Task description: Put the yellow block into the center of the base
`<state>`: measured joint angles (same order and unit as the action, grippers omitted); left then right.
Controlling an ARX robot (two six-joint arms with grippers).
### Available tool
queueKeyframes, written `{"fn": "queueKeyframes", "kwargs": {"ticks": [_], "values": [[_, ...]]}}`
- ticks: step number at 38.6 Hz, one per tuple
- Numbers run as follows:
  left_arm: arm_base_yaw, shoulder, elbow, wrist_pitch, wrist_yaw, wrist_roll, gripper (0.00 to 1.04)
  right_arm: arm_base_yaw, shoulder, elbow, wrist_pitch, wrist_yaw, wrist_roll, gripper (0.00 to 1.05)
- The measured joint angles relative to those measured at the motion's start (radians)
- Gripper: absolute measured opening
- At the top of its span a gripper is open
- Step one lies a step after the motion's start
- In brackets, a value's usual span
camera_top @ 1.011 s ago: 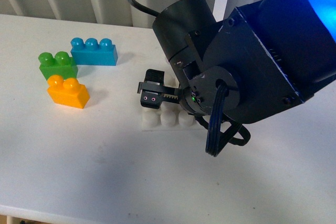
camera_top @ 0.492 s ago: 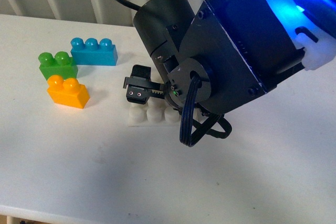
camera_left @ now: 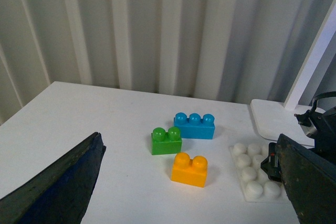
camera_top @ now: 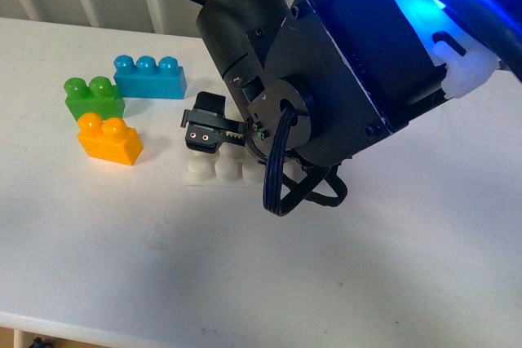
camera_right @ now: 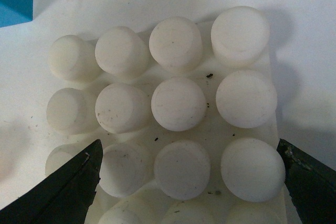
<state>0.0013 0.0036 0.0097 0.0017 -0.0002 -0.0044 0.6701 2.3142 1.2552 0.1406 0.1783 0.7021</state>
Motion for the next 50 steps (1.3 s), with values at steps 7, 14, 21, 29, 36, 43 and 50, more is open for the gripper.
{"fn": "queueKeyframes", "kwargs": {"ticks": [7,14,21,29,36,43,50], "values": [[0.0,0.0,0.0,0.0,0.0,0.0,0.98,0.0,-0.002,0.0,0.001,0.0,0.0,0.96],[0.0,0.0,0.0,0.0,0.0,0.0,0.98,-0.004,-0.016,-0.02,0.021,-0.002,0.001,0.96],[0.0,0.0,0.0,0.0,0.0,0.0,0.98,-0.023,-0.058,-0.08,0.059,-0.039,0.004,0.96],[0.0,0.0,0.0,0.0,0.0,0.0,0.98,-0.063,-0.14,-0.198,0.116,-0.052,0.002,0.96],[0.0,0.0,0.0,0.0,0.0,0.0,0.98,-0.151,-0.295,-0.313,0.186,-0.055,-0.029,0.96],[0.0,0.0,0.0,0.0,0.0,0.0,0.98,-0.282,-0.542,-0.496,0.255,-0.106,-0.123,0.96],[0.0,0.0,0.0,0.0,0.0,0.0,0.98,-0.42,-0.819,-0.676,0.25,-0.185,-0.203,0.96]]}}
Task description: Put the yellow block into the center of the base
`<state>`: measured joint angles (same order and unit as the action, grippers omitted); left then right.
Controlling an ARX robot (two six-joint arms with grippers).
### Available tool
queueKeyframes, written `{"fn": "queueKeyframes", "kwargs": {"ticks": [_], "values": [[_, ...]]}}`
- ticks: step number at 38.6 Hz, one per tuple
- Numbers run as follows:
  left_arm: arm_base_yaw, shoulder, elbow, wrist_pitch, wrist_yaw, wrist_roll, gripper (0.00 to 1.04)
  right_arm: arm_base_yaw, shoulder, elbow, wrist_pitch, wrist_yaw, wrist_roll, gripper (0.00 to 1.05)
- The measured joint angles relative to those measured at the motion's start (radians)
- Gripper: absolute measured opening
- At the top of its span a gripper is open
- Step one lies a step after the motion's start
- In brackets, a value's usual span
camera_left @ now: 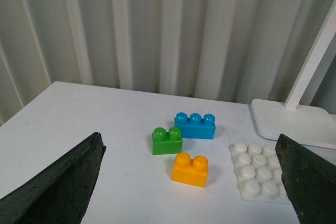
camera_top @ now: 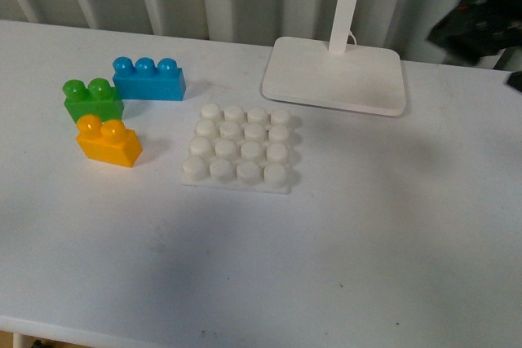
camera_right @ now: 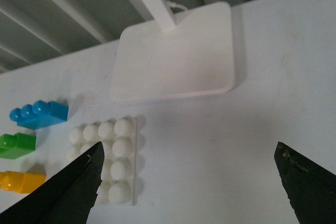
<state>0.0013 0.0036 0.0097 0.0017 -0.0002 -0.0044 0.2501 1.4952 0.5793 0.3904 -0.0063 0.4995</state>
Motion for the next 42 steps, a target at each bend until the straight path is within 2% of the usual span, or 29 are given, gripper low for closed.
{"fn": "queueKeyframes", "kwargs": {"ticks": [4,6,8,11,12,15,17,21,23,25,39,42], "values": [[0.0,0.0,0.0,0.0,0.0,0.0,0.98,-0.077,-0.175,-0.073,-0.04,-0.042,-0.014,0.96],[0.0,0.0,0.0,0.0,0.0,0.0,0.98,-0.092,-0.23,-0.112,0.008,-0.004,-0.056,0.93],[0.0,0.0,0.0,0.0,0.0,0.0,0.98,-0.105,-0.294,-0.193,0.19,0.09,-0.151,0.84],[0.0,0.0,0.0,0.0,0.0,0.0,0.98,-0.122,-0.393,-0.273,0.308,0.119,-0.286,0.74],[0.0,0.0,0.0,0.0,-0.002,0.0,0.98,-0.13,-0.453,-0.298,0.302,0.122,-0.348,0.68],[0.0,0.0,0.0,0.0,0.0,0.0,0.98,-0.136,-0.565,-0.333,0.258,0.12,-0.412,0.57],[0.0,0.0,0.0,0.0,0.0,0.0,0.98,-0.144,-0.637,-0.364,0.246,0.109,-0.449,0.47],[0.0,0.0,0.0,0.0,0.0,0.0,0.98,-0.165,-0.707,-0.412,0.228,0.089,-0.478,0.25],[0.0,0.0,0.0,0.0,0.0,0.0,0.98,-0.217,-0.741,-0.441,0.209,0.017,-0.486,0.13],[0.0,0.0,0.0,0.0,0.0,0.0,0.98,-0.241,-0.78,-0.461,0.195,0.013,-0.491,0.01],[0.0,0.0,0.0,0.0,0.0,0.0,0.98,-0.248,-1.001,-0.537,0.054,0.008,-0.495,0.01],[0.0,0.0,0.0,0.0,0.0,0.0,0.98,-0.248,-1.027,-0.567,0.071,0.008,-0.495,0.01]]}}
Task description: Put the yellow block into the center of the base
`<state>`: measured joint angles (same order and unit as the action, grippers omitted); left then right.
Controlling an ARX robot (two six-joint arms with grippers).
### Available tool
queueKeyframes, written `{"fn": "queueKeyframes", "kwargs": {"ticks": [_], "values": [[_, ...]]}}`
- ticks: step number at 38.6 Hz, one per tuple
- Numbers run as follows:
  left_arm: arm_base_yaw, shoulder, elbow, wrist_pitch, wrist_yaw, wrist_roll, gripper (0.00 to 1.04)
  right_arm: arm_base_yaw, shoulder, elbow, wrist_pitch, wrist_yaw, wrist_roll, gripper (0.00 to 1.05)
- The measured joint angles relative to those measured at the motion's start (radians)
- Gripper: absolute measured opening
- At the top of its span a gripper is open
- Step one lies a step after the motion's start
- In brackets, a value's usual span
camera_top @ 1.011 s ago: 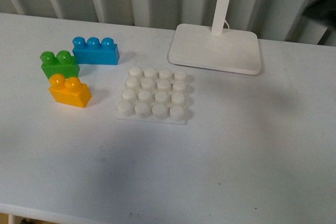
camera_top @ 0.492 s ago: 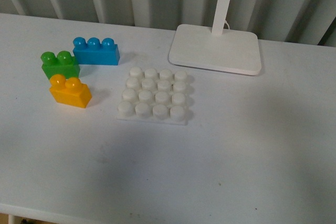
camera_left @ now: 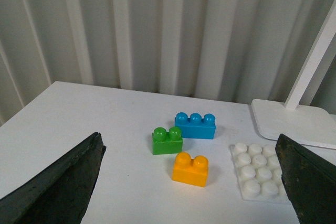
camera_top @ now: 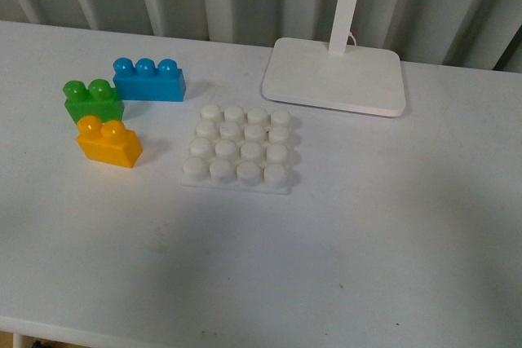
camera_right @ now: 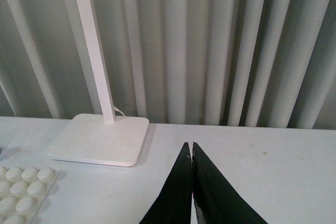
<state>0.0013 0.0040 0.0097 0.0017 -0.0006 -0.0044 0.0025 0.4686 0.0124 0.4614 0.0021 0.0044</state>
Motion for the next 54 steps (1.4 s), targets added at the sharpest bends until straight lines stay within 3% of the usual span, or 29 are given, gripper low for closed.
{"fn": "queueKeyframes", "kwargs": {"ticks": [32,35,42,43,54], "values": [[0.0,0.0,0.0,0.0,0.0,0.0,0.98,0.0,-0.294,-0.007,-0.283,0.0,0.0,0.01],[0.0,0.0,0.0,0.0,0.0,0.0,0.98,0.0,-0.417,-0.006,-0.443,-0.001,-0.001,0.01],[0.0,0.0,0.0,0.0,0.0,0.0,0.98,0.0,-0.463,-0.006,-0.46,-0.002,-0.001,0.01],[0.0,0.0,0.0,0.0,0.0,0.0,0.98,0.0,-0.463,-0.006,-0.46,-0.002,-0.002,0.03],[0.0,0.001,0.0,-0.002,0.002,-0.001,0.98,0.0,-0.464,-0.006,-0.46,-0.002,-0.002,0.71]]}}
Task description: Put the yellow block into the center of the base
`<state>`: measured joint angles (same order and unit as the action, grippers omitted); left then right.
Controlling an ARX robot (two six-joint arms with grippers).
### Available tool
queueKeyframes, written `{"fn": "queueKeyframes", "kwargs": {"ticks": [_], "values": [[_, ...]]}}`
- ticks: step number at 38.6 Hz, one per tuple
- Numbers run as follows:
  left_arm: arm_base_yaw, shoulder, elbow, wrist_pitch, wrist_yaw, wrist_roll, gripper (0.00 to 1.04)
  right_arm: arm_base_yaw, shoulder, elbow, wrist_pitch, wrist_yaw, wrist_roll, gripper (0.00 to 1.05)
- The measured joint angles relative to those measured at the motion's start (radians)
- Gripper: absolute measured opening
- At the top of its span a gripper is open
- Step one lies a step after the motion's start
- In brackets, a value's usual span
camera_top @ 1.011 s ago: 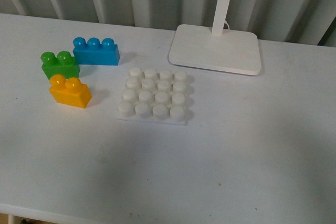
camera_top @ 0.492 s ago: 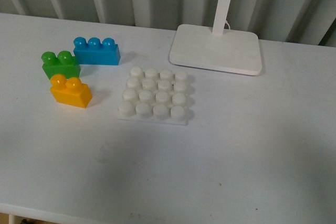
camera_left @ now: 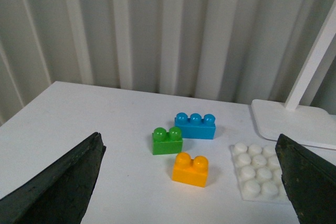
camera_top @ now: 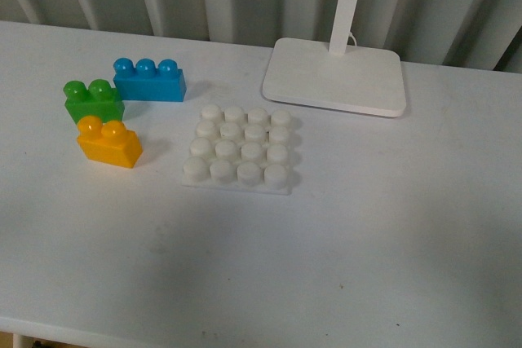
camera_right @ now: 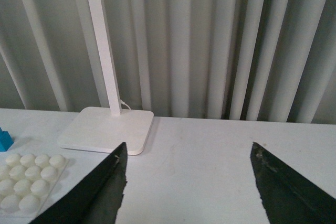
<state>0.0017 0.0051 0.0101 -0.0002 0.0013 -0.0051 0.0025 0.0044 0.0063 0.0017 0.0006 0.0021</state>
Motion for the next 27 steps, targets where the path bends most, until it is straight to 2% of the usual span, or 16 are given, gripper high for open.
{"fn": "queueKeyframes", "kwargs": {"ticks": [3,5,7,17,23,27], "values": [[-0.009,0.165,0.068,-0.148,0.055,-0.108,0.98,0.0,0.0,0.0,0.0,0.0,0.0,0.88],[-0.021,0.273,0.068,-0.101,0.055,-0.134,0.98,0.0,0.0,0.0,0.0,-0.001,0.002,0.97],[-0.033,0.409,0.067,0.011,0.064,-0.147,0.98,0.0,0.0,0.0,0.0,-0.001,0.0,0.95],[-0.071,1.091,0.058,0.67,0.071,-0.107,0.98,0.0,0.0,0.0,0.0,-0.001,0.001,0.95],[-0.1,1.366,0.099,0.869,0.052,-0.083,0.98,0.0,0.0,0.0,0.0,-0.001,0.001,0.95],[-0.115,1.462,0.127,0.925,0.046,-0.074,0.98,0.0,0.0,0.0,0.0,-0.001,0.0,0.95]]}}
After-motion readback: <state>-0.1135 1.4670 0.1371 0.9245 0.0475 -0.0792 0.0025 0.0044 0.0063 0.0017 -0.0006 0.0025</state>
